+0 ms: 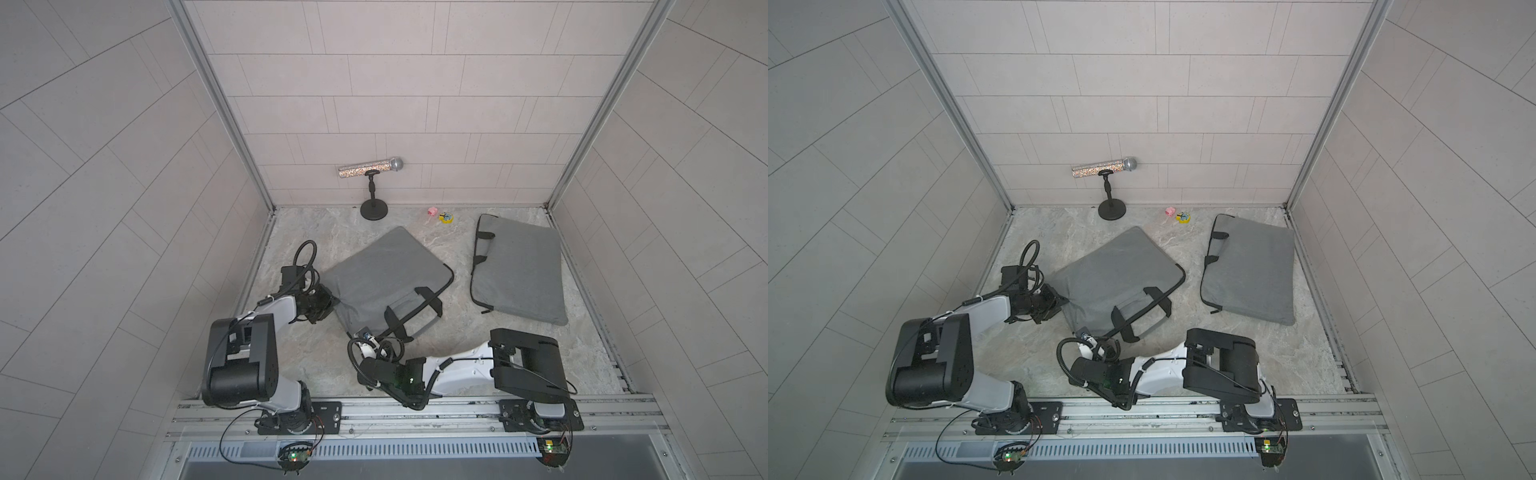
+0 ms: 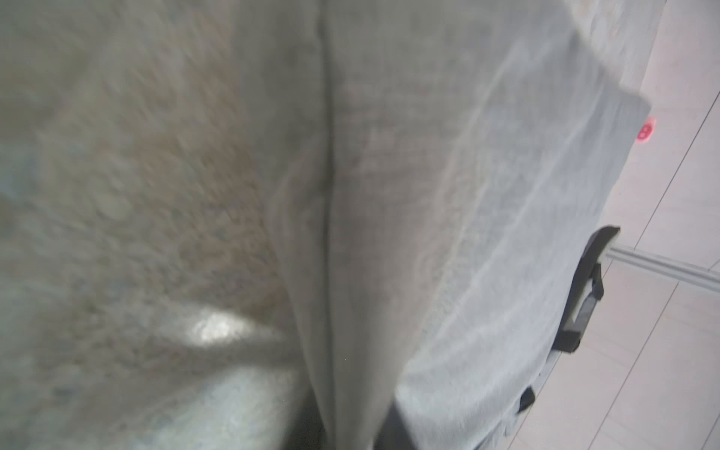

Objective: Put the mouse into the laptop bag
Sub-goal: Zip the zipper on the zippered laptop bag.

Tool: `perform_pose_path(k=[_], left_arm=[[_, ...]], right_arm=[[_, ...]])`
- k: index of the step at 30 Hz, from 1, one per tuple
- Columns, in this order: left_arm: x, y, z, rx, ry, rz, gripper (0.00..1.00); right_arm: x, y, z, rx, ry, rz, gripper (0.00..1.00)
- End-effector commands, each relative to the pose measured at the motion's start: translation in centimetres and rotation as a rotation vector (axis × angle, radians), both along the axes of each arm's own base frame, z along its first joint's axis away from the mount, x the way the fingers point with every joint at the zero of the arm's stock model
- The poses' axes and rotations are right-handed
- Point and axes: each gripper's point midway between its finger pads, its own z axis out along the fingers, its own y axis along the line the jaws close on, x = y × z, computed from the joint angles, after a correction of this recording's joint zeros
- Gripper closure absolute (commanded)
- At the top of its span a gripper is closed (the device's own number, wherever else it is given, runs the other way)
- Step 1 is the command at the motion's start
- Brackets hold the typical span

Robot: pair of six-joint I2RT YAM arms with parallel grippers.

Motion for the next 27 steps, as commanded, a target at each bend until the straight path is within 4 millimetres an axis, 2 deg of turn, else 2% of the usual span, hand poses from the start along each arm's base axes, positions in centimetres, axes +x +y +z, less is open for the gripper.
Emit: perform_pose_path(k=[1,3,4,9,14,16,20,27], left_arm=[[1.4,1.9,0.6,0.074,-0.083,0.068,0.38],[0.0,1.8,0.6,0.072,-0.073,0.077,0.3],[-0.8,1.7,0.4,0.069,-0.063,0.082,0.29],[-4.7,0.1,-0.4,-0.01,-0.051,0.095,0.29],[-7.3,-1.6,-0.1,-0.055,-0.043,0.058,0.29],[-7.4,-2.2,1.0,-0.069,-0.084,0.035,0.28],[-9.3,-4.2,0.9,-0.106,-0.069,-0.021,0.27],[-10.8,-5.7,1.1,-0.104,-0.089,-0.029,0.27]], right_arm=[[-2.2,0.9,-1.2,-0.01,0.058,0.071,1.0],[-1.2,0.7,-1.6,0.015,0.089,0.058,1.0],[-0.8,0.7,-1.7,0.027,0.098,0.053,1.0],[0.5,0.7,-1.7,0.055,0.118,0.054,1.0],[0.8,1.1,-1.2,0.063,0.105,0.072,1.0],[0.6,1.2,-1.1,0.061,0.104,0.088,1.0],[0.4,1.1,-1.2,0.059,0.105,0.099,1.0],[0.6,1.3,-0.5,0.061,0.079,0.108,1.0]])
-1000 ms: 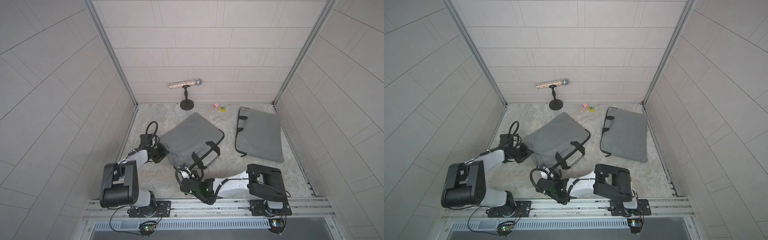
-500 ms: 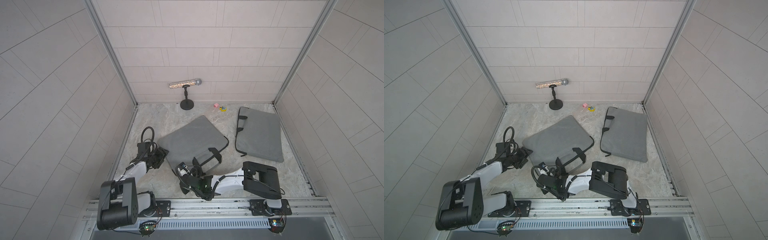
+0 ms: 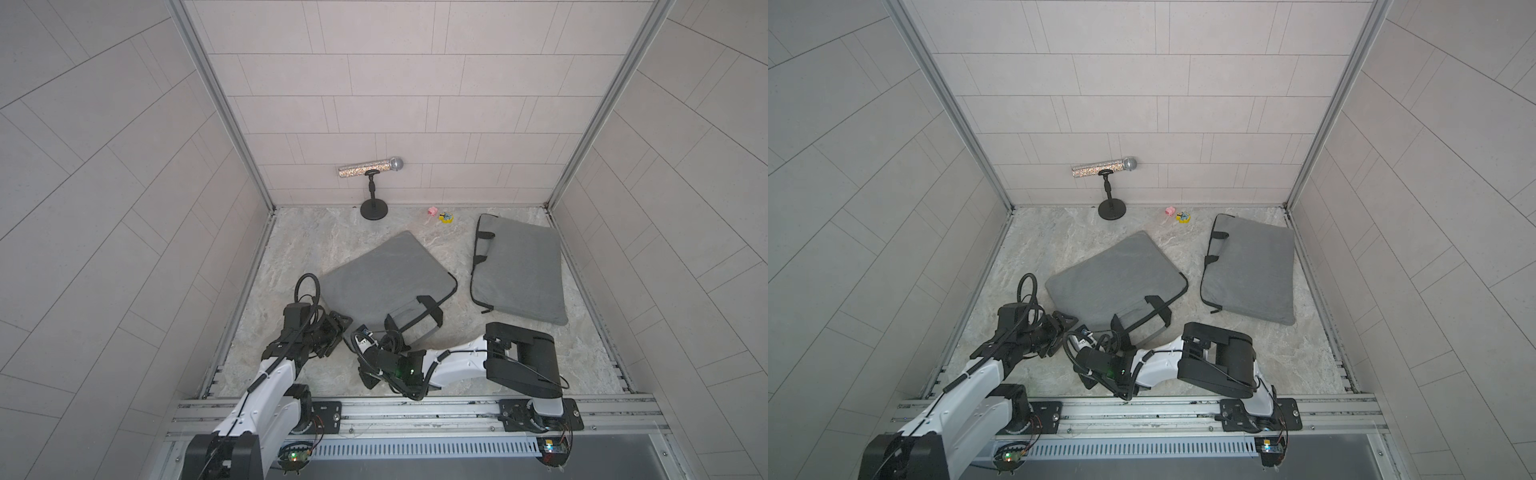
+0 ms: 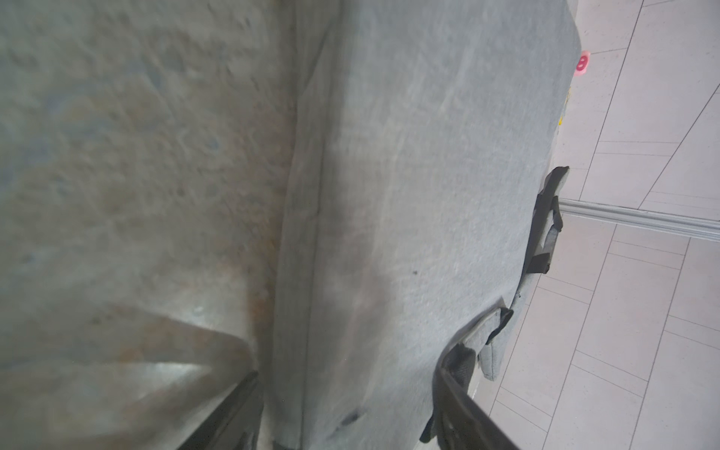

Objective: Put the mouse into the laptop bag
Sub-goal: Zip the zipper on the zippered laptop bag.

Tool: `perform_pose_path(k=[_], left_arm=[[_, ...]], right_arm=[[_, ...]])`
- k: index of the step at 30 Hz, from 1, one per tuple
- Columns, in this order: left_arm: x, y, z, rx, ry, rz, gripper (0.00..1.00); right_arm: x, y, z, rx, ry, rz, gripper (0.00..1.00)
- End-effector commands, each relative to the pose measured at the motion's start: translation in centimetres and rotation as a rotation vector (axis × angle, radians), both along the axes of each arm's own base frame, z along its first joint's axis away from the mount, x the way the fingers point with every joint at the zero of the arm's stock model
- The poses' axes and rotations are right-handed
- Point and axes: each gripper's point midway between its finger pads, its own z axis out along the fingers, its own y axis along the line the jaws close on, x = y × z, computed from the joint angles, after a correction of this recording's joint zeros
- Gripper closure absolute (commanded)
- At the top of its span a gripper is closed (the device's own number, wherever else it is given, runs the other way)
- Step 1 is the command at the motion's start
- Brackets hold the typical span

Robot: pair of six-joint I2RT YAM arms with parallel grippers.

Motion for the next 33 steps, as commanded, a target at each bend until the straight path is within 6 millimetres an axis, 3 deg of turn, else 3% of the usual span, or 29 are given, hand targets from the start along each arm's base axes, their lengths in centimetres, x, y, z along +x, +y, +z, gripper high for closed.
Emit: perform_pose_path(k=[1,7,8,9,12,15,26,33], left_arm=[[-0.8,-0.5,-0.3,-0.002,0.029,0.016,0.27],[-1.2,-0.9,-0.6,-0.016,0.032,0.031,0.35],[-1.2,-1.0,-0.8,-0.021,0.031,0.038,0.4],[-1.1,-1.1,-0.9,-0.03,0.023,0.042,0.55],[-1.0,-1.2,-1.3,-0.031,0.017,0.052,0.85],[-0.8,-0.7,-1.0,0.019,0.017,0.047,1.0],[0.2,0.6,0.0,0.091,-0.054,0.078,1.0],[0.8,2.4,1.4,0.125,-0.075,0.096,1.0]], right_arm=[[0.5,0.3,1.1,0.018,-0.035,0.003,1.0],[1.0,-0.4,2.3,0.029,-0.061,-0.021,1.0],[1.1,-0.5,2.6,0.034,-0.067,-0.024,1.0],[1.1,-0.6,2.8,0.038,-0.07,-0.025,1.0],[1.0,-0.8,3.2,0.045,-0.069,-0.024,1.0],[1.0,-1.9,2.7,0.027,-0.062,-0.049,1.0],[4.3,-9.7,-2.3,-0.096,0.045,-0.239,1.0],[5.9,-14.1,-2.7,-0.155,0.046,-0.334,1.0]])
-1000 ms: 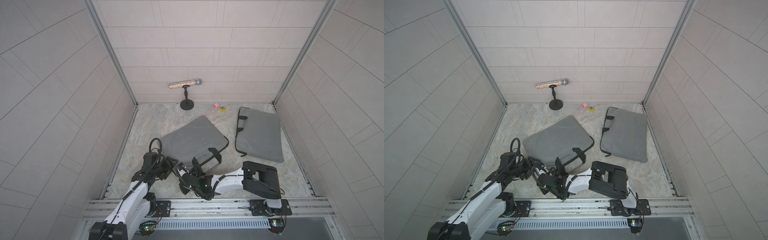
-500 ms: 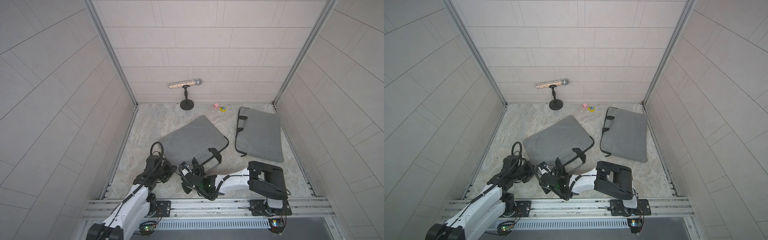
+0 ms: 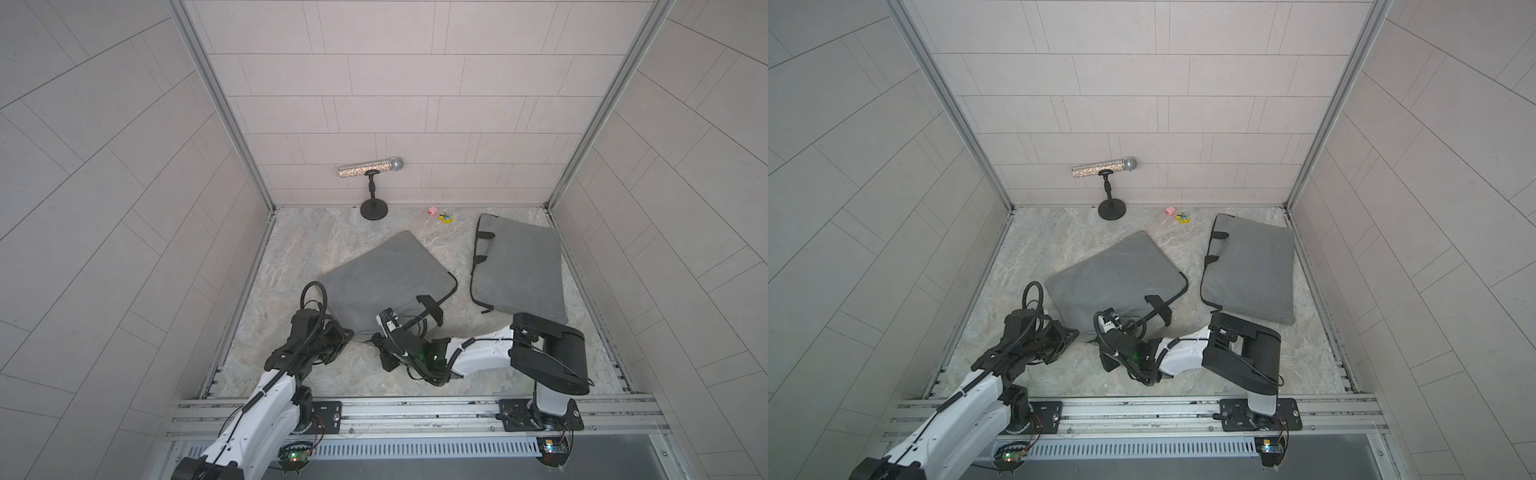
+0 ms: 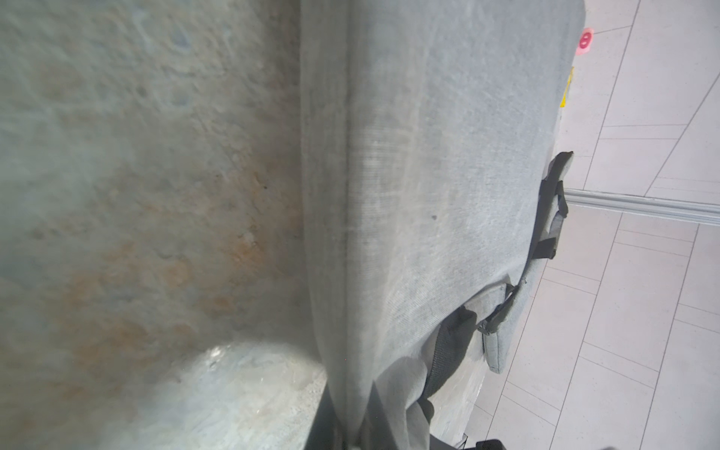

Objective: Put the mouse into the laptop bag
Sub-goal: Zip the zipper on the zippered laptop bag.

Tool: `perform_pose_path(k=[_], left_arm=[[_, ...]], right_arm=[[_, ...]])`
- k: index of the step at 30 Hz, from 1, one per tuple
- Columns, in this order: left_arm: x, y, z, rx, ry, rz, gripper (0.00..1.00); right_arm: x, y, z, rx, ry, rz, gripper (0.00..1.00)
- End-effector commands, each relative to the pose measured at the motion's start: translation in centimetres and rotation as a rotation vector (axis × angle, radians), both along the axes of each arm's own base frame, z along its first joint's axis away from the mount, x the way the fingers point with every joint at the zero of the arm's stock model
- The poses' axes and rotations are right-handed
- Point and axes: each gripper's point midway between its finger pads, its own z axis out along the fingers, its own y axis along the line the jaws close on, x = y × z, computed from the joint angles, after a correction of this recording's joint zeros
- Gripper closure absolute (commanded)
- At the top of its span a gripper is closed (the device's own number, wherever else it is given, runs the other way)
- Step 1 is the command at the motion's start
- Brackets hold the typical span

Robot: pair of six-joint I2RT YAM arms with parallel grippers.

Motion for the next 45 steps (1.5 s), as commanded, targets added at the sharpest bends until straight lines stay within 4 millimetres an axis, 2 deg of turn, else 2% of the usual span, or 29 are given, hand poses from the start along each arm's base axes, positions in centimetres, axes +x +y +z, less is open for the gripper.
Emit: perform_pose_path(k=[1,3,5,6,8,12,15,17,20,21,24,25,27,30,33,37,39,40,42,45], left_arm=[[1.7,3.2,1.3,0.087,-0.05,0.082,1.0],[2.2,3.4,1.8,0.028,-0.061,0.083,1.0],[2.8,3.1,2.6,-0.009,-0.089,0.058,1.0],[2.8,2.9,3.0,-0.01,-0.095,0.042,1.0],[2.5,2.5,2.5,-0.02,-0.063,0.007,1.0],[3.1,2.2,2.6,-0.031,-0.075,0.005,0.97],[3.9,2.2,2.9,-0.015,-0.077,-0.011,0.79],[3.8,2.1,2.4,-0.016,-0.051,-0.019,0.63],[3.1,2.3,1.3,-0.005,-0.006,-0.004,0.4],[2.7,2.5,1.1,0.005,0.008,0.003,0.38],[1.9,2.8,0.8,0.017,0.03,0.03,0.34],[1.1,2.8,0.0,0.012,0.05,0.038,0.33],[0.7,2.8,0.0,0.0,0.043,0.051,0.32],[0.5,2.7,0.5,-0.001,0.017,0.061,0.31],[0.2,2.3,0.2,-0.021,0.025,0.067,0.3],[0.5,1.6,0.4,-0.033,0.005,0.054,0.31],[0.5,1.5,0.4,-0.016,0.002,0.047,0.36],[0.6,1.4,0.4,-0.02,-0.001,0.044,0.43],[0.8,1.0,0.3,-0.034,-0.003,0.037,0.72],[0.8,0.9,0.3,-0.03,-0.001,0.027,0.91]], right_arm=[[2.3,-8.3,-4.1,-0.24,0.014,-0.199,1.0],[2.1,-8.5,-4.0,-0.236,0.019,-0.194,1.0],[1.7,-7.2,-3.6,-0.202,0.023,-0.146,1.0],[1.3,-6.3,-3.3,-0.187,0.021,-0.119,1.0],[0.4,-3.7,-2.6,-0.162,0.014,-0.048,1.0],[-1.2,1.4,-1.8,-0.068,0.06,0.075,1.0],[-1.0,3.8,-1.0,-0.063,0.042,0.094,1.0],[-0.4,5.0,-0.6,-0.063,0.034,0.089,1.0],[0.6,6.2,-0.2,-0.08,0.016,0.073,1.0],[0.9,6.3,-0.1,-0.092,0.01,0.066,1.0],[2.2,6.9,-0.2,-0.107,0.0,0.043,1.0],[2.5,6.9,-0.2,-0.106,0.001,0.038,1.0],[3.2,7.1,-0.3,-0.102,0.005,0.03,1.0],[3.4,7.5,0.1,-0.081,0.007,0.035,1.0],[3.2,7.6,0.8,-0.06,0.003,0.049,1.0],[2.5,7.6,1.7,-0.041,-0.01,0.064,1.0],[1.8,7.6,1.9,-0.041,-0.013,0.082,1.0],[1.5,7.6,1.9,-0.041,-0.016,0.088,1.0],[0.9,7.7,2.0,-0.046,-0.029,0.098,1.0],[0.8,7.3,1.5,-0.067,-0.025,0.09,1.0]])
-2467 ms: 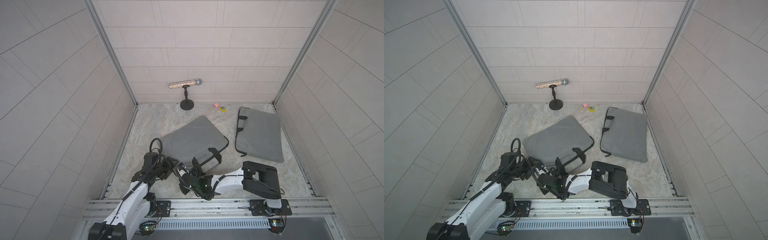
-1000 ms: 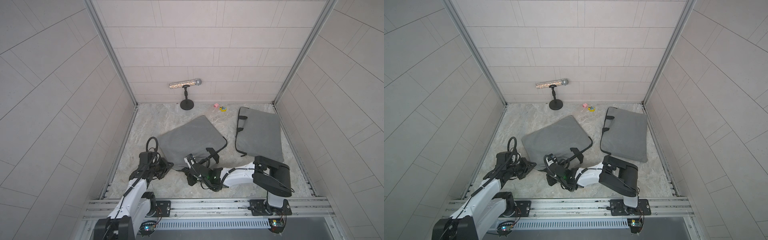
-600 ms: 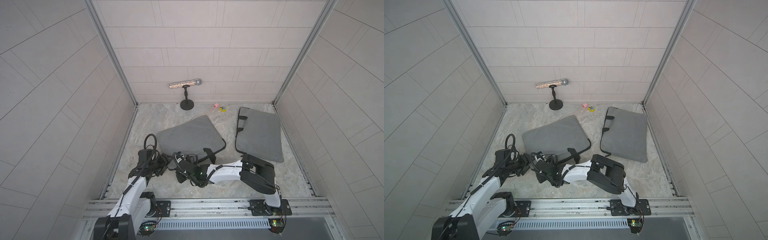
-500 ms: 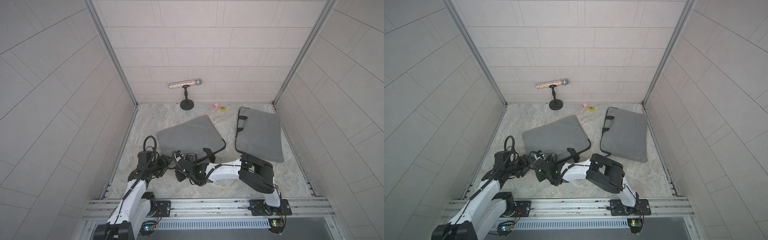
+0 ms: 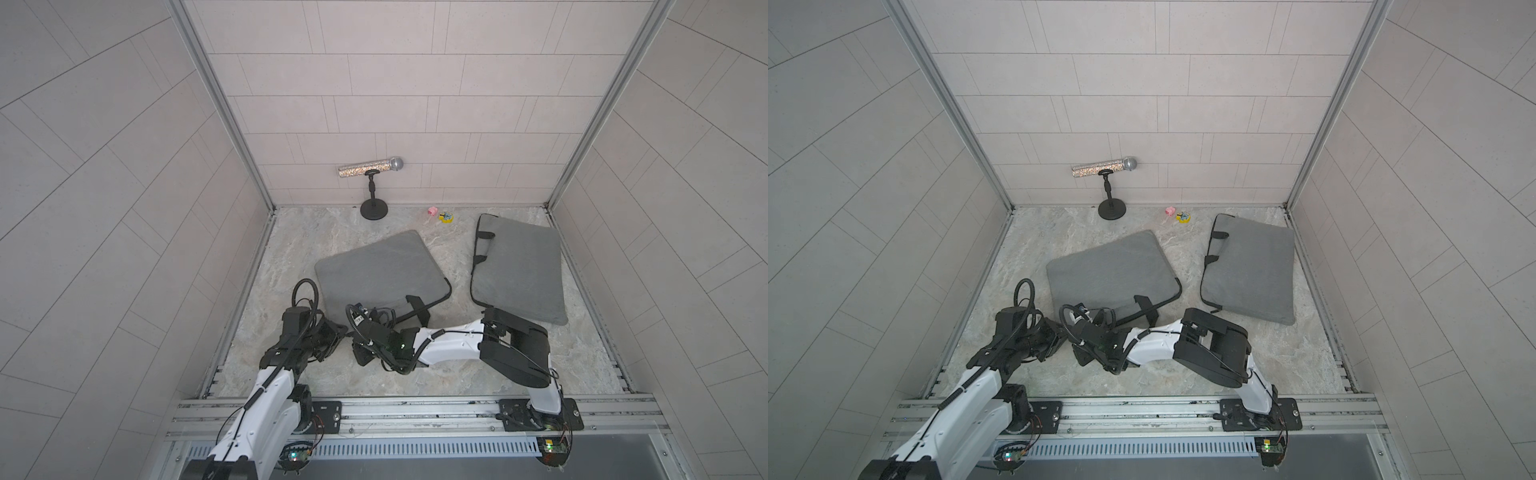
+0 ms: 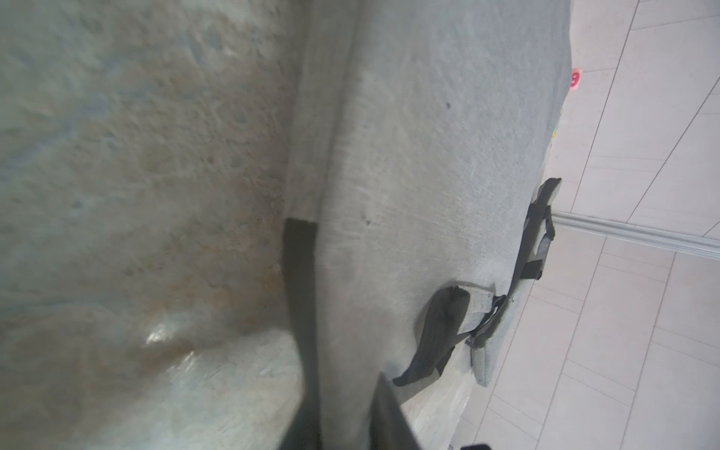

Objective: Put the mouse into the laptop bag
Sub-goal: Zip the zipper on the zippered laptop bag.

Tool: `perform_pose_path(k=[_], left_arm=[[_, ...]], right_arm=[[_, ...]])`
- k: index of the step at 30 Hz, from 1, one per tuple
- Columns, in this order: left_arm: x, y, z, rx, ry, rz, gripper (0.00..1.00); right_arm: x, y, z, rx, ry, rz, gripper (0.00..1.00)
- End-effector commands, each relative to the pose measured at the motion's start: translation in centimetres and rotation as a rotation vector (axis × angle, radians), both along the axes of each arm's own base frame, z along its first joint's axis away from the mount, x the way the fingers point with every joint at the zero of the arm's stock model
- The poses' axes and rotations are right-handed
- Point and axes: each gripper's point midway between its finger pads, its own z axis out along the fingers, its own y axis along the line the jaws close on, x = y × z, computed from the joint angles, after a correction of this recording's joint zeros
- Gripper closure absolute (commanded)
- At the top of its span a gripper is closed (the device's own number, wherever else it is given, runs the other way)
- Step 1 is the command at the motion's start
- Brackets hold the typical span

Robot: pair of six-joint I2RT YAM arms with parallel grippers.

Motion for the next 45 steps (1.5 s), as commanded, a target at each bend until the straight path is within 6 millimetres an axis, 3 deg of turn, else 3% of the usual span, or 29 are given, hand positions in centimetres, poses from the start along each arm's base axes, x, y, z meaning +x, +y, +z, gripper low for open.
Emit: perform_pose_path(k=[1,3,11,22,25,27,31,35,39,42,45], left_arm=[[0.4,-0.2,0.4,0.001,-0.027,-0.01,0.95],[0.4,-0.2,0.4,0.005,-0.026,-0.014,1.0],[0.7,0.4,0.7,0.036,-0.047,0.01,1.0],[0.8,1.6,3.4,0.062,-0.111,0.039,1.0],[0.9,2.7,2.7,0.073,-0.074,0.064,1.0],[1.9,3.8,3.5,0.074,-0.085,0.099,1.0],[3.6,6.3,2.7,0.11,-0.048,0.181,1.0],[6.3,6.9,2.1,0.103,-0.016,0.18,1.0],[9.0,7.7,1.3,0.119,0.065,0.156,1.0],[12.3,8.4,1.2,0.101,0.08,0.163,1.0],[15.9,8.5,1.8,0.087,0.061,0.154,1.0]], right_arm=[[0.2,-0.7,1.0,-0.012,-0.032,-0.021,1.0],[0.5,-1.8,0.3,-0.039,-0.026,-0.052,1.0],[3.2,-8.7,-3.2,-0.136,0.046,-0.23,1.0],[5.9,-17.6,-4.1,-0.232,0.035,-0.42,1.0],[6.1,-20.4,-4.2,-0.248,0.033,-0.469,1.0],[6.1,-22.4,-4.2,-0.257,0.031,-0.507,1.0],[6.1,-26.1,-4.0,-0.286,0.025,-0.583,1.0],[5.3,-28.5,-3.9,-0.301,0.019,-0.609,1.0],[4.6,-29.5,-3.8,-0.302,0.016,-0.608,1.0],[3.9,-30.1,-3.7,-0.291,0.012,-0.606,1.0],[2.8,-28.9,-3.5,-0.252,0.012,-0.549,1.0]])
